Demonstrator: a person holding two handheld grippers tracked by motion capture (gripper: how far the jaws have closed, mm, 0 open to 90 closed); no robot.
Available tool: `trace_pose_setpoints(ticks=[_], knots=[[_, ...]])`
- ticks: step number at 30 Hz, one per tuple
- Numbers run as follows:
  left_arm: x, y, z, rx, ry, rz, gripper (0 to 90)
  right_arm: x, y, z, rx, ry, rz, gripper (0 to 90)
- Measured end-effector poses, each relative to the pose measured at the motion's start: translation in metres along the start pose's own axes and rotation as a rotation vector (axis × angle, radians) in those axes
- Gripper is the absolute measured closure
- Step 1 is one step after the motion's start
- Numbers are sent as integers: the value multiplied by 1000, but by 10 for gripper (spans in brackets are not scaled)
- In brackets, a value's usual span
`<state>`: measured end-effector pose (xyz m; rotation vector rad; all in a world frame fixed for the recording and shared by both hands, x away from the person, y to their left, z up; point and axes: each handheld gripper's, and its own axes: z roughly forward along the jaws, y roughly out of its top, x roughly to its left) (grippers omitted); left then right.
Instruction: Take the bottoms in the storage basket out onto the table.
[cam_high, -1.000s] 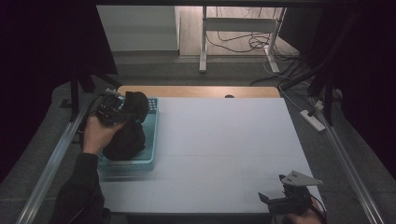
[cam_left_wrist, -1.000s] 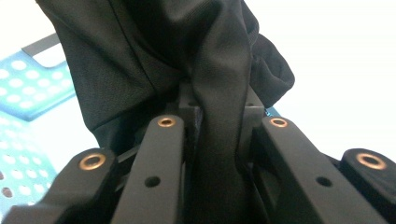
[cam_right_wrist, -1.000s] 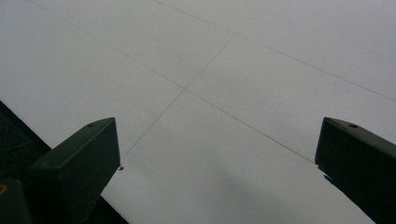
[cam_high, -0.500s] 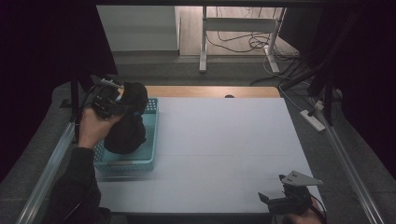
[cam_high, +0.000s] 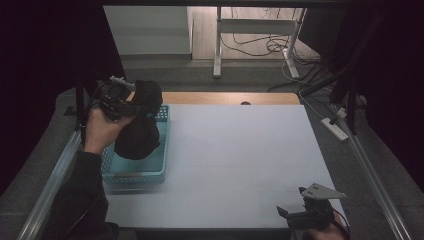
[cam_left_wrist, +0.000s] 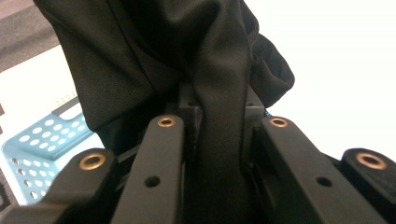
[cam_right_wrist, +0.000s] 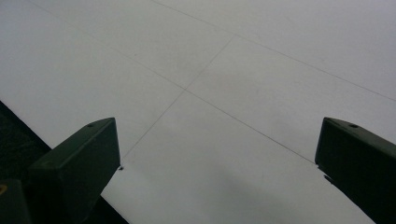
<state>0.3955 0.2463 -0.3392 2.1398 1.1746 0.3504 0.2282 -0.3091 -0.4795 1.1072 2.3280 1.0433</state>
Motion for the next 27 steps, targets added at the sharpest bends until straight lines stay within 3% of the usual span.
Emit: trace_pose_setpoints(ticks=[27], knots=[[-28, 37, -9, -48, -40, 59, 773, -1, 0, 0, -4, 4, 5, 3]])
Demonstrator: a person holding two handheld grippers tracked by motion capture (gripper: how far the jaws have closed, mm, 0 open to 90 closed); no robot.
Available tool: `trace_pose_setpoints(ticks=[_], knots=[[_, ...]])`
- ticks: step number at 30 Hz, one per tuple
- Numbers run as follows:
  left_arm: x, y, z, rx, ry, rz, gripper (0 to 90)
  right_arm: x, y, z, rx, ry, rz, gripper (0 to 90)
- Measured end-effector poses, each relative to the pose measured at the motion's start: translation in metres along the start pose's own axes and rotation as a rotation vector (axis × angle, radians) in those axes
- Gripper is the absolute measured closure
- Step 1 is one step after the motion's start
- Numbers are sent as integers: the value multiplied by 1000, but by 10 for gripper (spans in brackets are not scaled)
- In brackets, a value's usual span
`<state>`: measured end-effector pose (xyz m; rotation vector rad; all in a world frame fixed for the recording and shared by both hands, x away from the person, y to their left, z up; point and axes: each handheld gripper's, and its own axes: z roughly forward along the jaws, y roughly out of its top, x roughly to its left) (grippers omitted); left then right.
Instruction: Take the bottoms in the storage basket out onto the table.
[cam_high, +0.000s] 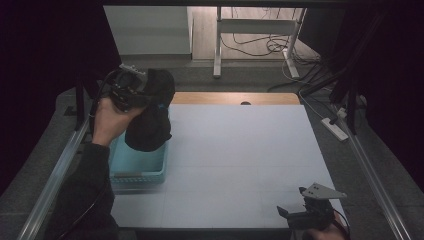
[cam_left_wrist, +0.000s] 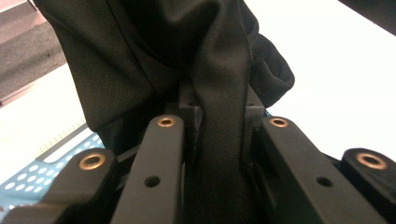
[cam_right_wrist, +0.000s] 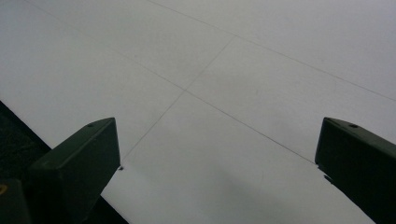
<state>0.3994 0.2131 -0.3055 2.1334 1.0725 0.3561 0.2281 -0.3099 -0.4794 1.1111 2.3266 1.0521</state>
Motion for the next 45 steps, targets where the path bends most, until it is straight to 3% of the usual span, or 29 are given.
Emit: trace_pose_setpoints(ticks=[19, 45], knots=[[-27, 28, 14, -26, -60, 56, 773, 0, 0, 0, -4, 1, 0, 3], [-71, 54, 60, -33, -141, 150, 772, 0, -1, -1, -10, 7, 0, 3]])
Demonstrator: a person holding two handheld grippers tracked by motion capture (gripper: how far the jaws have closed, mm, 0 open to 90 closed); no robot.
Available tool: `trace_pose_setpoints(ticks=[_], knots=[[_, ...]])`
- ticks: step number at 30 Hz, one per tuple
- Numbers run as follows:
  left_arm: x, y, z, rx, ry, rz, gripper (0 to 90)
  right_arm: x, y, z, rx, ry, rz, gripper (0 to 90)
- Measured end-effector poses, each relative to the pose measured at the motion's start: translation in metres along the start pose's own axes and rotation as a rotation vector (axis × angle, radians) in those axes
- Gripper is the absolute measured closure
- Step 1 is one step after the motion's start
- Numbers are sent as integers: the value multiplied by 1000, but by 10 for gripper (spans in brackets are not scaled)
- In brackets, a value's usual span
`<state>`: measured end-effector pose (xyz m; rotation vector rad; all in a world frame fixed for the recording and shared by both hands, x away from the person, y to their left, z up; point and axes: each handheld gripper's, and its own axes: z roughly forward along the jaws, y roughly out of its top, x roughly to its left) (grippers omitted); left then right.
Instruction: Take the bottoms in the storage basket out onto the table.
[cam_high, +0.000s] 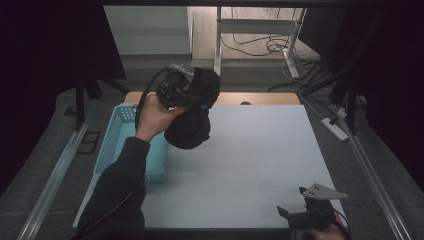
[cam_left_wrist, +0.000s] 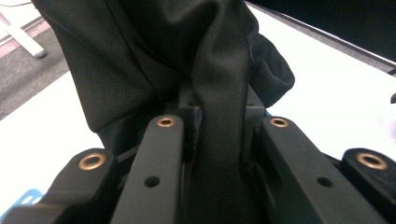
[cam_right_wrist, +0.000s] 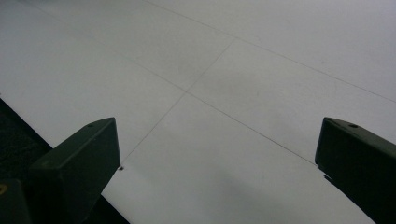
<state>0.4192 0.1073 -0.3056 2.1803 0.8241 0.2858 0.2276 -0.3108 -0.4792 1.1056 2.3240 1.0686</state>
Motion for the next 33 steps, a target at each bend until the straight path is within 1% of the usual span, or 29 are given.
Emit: trace_pose_setpoints(ticks=[9, 16, 25, 26, 30, 33], knots=[[-10, 4, 23, 8, -21, 21, 771, 0, 0, 0, -1, 1, -1, 3], [-16, 3, 40, 16, -33, 31, 770, 0, 0, -1, -2, 2, -1, 3], [-21, -2, 64, 32, -53, 35, 770, 0, 0, -1, -3, 2, -2, 3], [-22, -3, 67, 39, -53, 40, 769, 0, 0, -1, -3, 3, -2, 3], [-24, -7, 78, 41, -51, 48, 769, 0, 0, -1, -4, 4, -2, 3], [-25, -11, 87, 46, -57, 47, 768, 0, 0, -1, -4, 6, -2, 3]])
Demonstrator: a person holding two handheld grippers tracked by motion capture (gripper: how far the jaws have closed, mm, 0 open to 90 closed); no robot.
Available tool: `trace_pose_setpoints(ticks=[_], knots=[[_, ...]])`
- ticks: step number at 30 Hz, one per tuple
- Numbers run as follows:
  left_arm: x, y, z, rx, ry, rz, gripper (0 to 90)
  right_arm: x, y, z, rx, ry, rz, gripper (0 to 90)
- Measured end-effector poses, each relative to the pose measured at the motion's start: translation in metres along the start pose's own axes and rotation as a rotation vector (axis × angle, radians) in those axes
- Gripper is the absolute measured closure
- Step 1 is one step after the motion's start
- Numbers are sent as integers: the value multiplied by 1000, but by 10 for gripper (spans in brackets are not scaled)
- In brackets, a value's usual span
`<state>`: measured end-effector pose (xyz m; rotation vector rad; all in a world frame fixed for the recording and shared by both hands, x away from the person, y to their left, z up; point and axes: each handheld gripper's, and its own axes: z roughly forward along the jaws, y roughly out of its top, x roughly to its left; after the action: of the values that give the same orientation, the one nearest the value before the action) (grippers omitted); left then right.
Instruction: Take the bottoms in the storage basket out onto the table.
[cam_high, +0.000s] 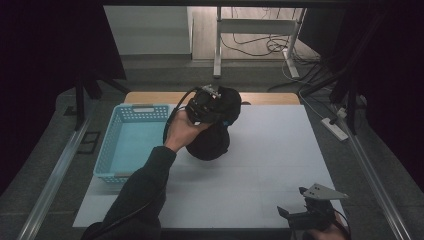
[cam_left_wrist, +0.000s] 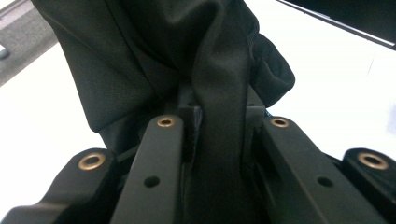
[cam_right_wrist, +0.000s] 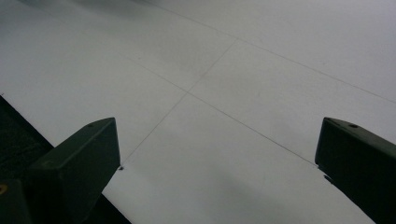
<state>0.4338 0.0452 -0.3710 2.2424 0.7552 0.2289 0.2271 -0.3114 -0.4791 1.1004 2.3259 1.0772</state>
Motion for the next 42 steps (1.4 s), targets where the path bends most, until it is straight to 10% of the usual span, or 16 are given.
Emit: trace_pose_setpoints(ticks=[42], knots=[[5, -54, 95, 112, -42, -51, 727, 0, 0, 0, 2, 7, -11, 4]])
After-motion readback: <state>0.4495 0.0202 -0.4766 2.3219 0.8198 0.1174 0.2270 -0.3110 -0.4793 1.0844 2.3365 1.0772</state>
